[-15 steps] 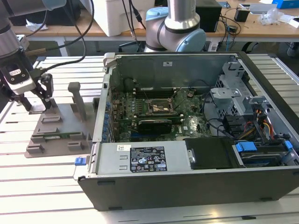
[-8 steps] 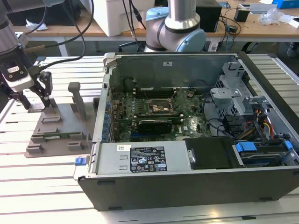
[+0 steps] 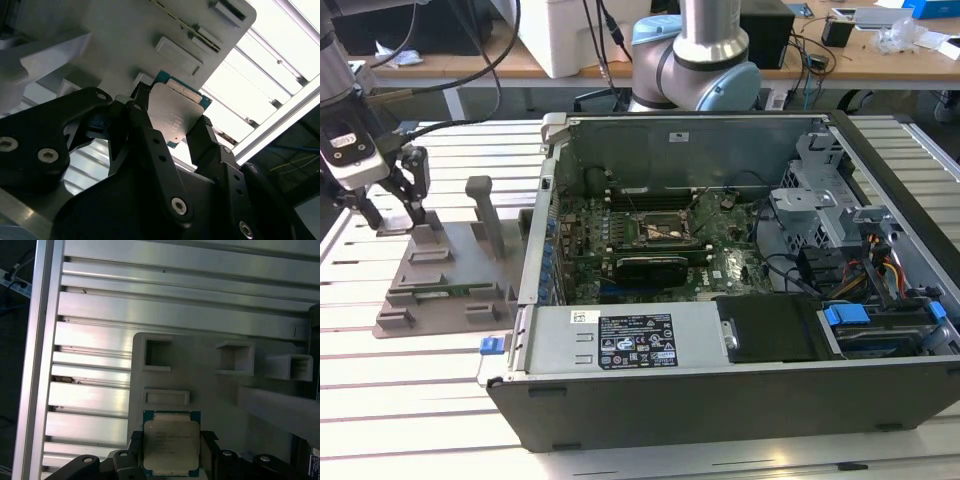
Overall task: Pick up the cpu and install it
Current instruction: 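Pick up the cpu and move it towards the insertion slot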
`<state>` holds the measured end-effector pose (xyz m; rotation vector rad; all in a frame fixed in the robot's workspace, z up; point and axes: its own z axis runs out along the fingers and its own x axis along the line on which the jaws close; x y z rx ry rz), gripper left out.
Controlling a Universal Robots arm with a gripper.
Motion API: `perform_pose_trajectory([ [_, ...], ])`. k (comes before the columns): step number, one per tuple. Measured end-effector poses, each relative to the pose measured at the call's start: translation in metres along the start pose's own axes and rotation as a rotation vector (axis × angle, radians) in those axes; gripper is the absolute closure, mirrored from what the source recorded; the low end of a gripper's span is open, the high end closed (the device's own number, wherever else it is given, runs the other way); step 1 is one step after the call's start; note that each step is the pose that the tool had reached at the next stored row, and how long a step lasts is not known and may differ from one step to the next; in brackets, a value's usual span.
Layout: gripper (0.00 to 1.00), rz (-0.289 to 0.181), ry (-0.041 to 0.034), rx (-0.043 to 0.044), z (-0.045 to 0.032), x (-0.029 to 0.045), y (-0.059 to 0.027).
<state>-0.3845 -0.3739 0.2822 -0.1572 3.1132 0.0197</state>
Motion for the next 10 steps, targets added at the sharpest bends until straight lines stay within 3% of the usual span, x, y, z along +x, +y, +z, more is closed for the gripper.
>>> perform_pose_trajectory([
  [3, 0.45, 0.0, 0.0, 0.0, -0.0059, -0.0001, 0.0001],
  [7, 0.45, 0.0, 0.0001, 0.0, -0.0421, -0.0011, 0.0005],
  [8, 0.45, 0.0, 0.0, 0.0, -0.0476, -0.0012, 0.0005],
  [10, 0.45, 0.0, 0.0, 0.0, -0.0508, -0.0013, 0.0006],
])
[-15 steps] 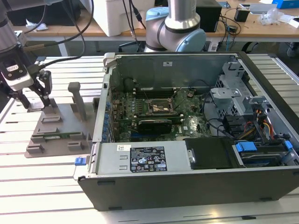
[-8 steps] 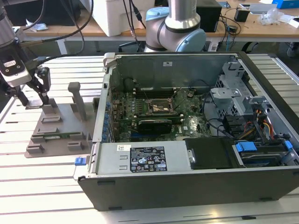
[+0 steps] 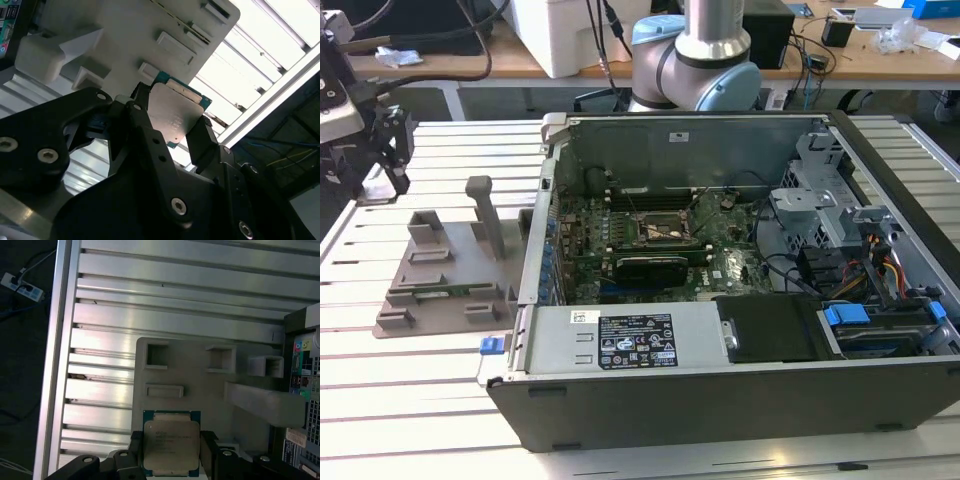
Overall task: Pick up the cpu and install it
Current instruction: 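Pick up the cpu and move it towards the insertion slot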
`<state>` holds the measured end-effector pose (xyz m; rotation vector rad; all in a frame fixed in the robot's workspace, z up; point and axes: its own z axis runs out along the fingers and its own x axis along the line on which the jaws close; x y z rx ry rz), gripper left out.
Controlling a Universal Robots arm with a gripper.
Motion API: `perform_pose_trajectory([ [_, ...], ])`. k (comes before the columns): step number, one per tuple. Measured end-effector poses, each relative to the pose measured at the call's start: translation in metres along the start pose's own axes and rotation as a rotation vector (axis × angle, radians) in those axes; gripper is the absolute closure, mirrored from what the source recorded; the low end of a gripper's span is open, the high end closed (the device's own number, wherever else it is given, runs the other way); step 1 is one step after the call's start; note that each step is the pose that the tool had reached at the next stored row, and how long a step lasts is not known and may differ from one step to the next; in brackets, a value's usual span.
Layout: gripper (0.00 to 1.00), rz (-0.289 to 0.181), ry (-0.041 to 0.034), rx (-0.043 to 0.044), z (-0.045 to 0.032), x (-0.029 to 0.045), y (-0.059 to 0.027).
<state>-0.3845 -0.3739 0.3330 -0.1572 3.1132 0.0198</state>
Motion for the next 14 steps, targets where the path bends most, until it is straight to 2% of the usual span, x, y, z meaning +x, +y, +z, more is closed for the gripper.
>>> perform_pose_trajectory([
  [14, 0.45, 0.0, 0.0, -0.0001, -0.02, -0.0005, 0.0002],
])
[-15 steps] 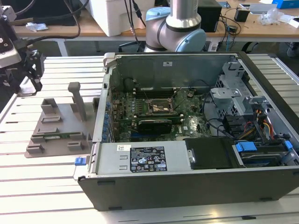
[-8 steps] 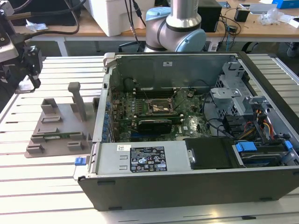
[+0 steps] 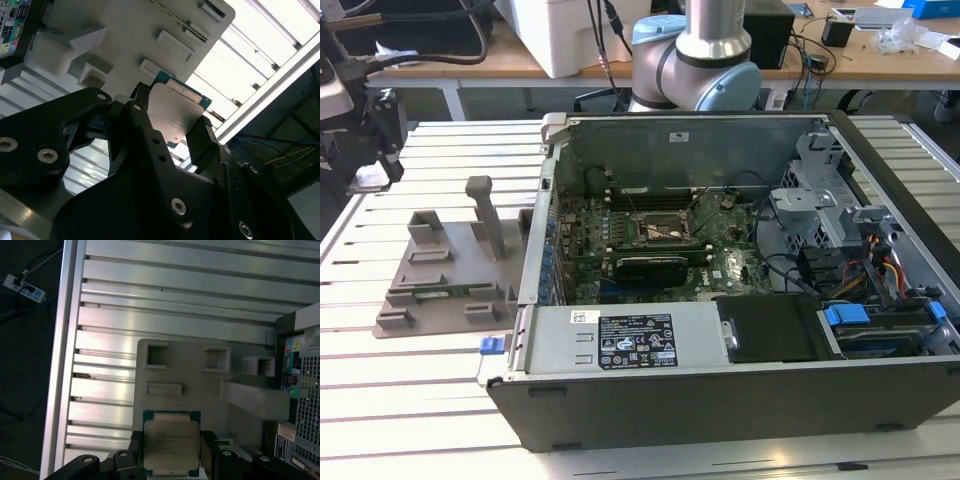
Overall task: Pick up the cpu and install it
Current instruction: 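Pick up the cpu and move it towards the insertion slot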
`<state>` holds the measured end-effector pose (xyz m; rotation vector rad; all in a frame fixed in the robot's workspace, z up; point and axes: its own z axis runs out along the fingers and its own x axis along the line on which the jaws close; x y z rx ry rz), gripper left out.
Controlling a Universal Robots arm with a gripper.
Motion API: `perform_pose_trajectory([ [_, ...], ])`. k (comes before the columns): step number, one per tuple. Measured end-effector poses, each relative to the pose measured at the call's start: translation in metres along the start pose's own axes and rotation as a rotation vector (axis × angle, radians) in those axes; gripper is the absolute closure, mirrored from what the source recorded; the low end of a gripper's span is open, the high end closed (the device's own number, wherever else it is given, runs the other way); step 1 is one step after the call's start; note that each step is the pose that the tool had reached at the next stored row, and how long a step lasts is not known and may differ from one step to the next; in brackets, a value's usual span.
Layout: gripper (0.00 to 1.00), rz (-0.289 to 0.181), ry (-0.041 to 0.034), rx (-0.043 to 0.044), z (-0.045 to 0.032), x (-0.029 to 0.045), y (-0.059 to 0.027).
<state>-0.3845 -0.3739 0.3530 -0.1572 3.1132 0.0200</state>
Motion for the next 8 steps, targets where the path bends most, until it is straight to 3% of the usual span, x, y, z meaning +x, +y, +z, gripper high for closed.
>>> perform_pose_trajectory([
  [7, 0.45, 0.0, -0.0001, -0.0003, -0.02, -0.0005, 0.0002],
  [8, 0.45, 0.0, 0.0, -0.0003, -0.0277, -0.0007, 0.0003],
])
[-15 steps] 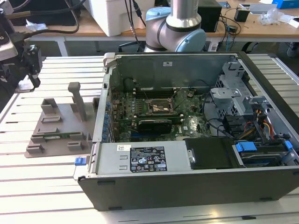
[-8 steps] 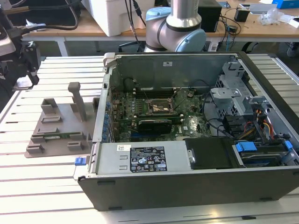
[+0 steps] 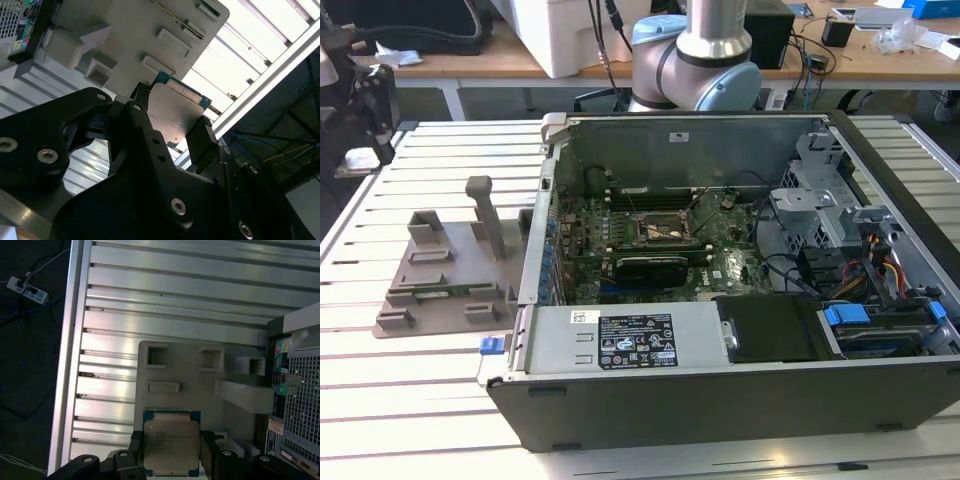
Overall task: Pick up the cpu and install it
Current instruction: 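Pick up the cpu and move it towards the insertion slot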
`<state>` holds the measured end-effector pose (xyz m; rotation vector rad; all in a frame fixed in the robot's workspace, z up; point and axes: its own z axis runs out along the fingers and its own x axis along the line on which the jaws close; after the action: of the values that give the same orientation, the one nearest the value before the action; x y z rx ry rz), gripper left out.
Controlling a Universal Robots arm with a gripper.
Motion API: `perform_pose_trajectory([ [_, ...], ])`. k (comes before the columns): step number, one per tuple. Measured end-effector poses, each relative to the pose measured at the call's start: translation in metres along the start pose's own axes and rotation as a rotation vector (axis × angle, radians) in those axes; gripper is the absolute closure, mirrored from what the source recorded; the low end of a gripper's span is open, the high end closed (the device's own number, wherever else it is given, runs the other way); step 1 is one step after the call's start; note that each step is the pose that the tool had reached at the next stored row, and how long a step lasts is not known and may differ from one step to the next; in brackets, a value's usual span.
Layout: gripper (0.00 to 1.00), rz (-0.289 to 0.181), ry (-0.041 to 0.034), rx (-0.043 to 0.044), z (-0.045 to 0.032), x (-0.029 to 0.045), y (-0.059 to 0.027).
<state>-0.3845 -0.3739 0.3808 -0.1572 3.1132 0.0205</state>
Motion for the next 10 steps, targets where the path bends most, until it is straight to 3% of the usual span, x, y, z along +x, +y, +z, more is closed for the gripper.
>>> perform_pose_trajectory([
  [4, 0.45, 0.0, -0.0001, 0.0, -0.0116, -0.0003, 0.0002],
  [7, 0.45, 0.0, -0.0001, 0.0, -0.0271, -0.0007, 0.0003],
  [8, 0.45, 0.0, 0.0, 0.0, -0.0358, -0.0009, 0.0004],
  [10, 0.45, 0.0, -0.0004, -0.001, -0.0405, -0.001, 0.0005],
])
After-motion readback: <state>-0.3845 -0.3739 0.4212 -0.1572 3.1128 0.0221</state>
